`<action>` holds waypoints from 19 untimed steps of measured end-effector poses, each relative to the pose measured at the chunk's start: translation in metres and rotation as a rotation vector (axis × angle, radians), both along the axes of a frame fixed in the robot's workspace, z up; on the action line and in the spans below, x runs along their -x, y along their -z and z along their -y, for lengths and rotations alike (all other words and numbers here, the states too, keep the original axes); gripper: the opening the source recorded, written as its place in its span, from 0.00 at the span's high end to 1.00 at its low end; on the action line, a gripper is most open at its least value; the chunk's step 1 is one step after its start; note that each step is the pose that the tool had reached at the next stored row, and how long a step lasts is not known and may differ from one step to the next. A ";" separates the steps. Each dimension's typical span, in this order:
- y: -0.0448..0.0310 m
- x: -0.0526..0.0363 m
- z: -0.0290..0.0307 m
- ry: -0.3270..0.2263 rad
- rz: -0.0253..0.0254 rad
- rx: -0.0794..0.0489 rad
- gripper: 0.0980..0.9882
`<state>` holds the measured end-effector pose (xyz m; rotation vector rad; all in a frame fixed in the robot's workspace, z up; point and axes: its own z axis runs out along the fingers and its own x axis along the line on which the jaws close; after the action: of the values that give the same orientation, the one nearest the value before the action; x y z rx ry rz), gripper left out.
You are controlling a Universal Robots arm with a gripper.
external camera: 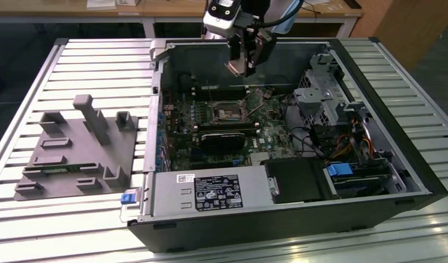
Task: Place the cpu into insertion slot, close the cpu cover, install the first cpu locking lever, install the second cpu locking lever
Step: 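Place the cpu into insertion slot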
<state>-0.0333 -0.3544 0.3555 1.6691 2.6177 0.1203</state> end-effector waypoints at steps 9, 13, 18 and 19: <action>0.0004 0.0000 0.0000 0.004 0.0000 0.000 0.50; 0.0006 0.0000 0.0000 0.005 0.0000 0.000 0.50; 0.0008 0.0000 0.0000 0.006 0.0000 0.000 0.50; 0.0008 0.0000 0.0000 0.007 0.0000 0.000 0.50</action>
<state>-0.0333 -0.3544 0.3547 1.6775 2.6120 0.1202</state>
